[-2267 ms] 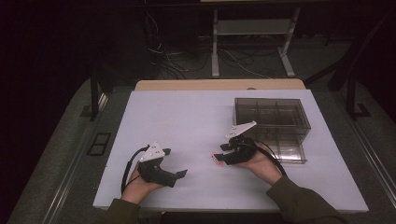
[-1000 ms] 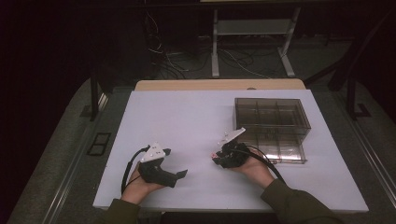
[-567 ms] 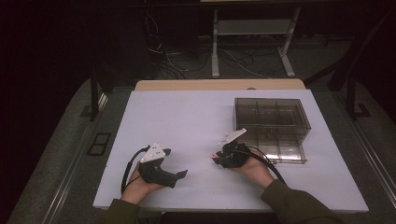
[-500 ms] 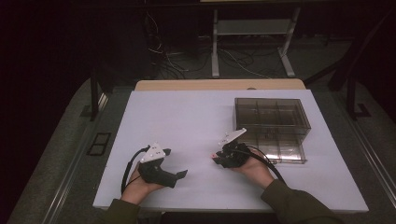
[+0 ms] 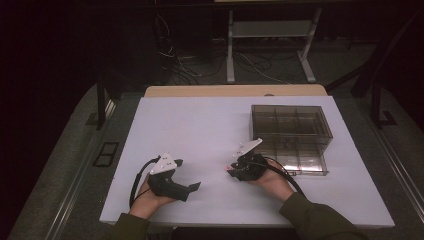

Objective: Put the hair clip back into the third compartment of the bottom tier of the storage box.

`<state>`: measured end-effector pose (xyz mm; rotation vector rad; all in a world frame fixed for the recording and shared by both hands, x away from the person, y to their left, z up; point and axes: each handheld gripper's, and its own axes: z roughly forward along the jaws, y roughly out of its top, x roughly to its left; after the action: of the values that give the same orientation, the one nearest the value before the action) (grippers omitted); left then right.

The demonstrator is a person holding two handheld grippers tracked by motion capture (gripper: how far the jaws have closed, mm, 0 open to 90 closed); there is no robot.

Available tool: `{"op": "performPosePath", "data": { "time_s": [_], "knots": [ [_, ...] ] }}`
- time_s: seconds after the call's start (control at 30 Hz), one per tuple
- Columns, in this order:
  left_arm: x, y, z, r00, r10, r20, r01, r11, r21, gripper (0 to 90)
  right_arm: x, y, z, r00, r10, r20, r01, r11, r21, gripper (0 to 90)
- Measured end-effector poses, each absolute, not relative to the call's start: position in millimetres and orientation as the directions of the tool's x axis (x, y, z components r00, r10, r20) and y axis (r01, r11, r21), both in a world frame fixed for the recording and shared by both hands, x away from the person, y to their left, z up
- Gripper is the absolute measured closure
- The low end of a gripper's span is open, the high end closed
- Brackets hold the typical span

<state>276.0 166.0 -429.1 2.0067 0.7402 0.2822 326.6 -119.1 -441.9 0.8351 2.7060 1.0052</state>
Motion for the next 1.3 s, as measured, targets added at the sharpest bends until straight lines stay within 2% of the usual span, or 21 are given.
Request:
{"op": "performPosePath", "data": {
  "time_s": [1.3],
  "knots": [
    [277,167,-432,0.818,0.571,-0.075,0.347,-0.385,0.855,0.0,331,-142,-416,-0.843,0.524,0.12,0.447,0.561,0.697,68.4]
  ]
}}
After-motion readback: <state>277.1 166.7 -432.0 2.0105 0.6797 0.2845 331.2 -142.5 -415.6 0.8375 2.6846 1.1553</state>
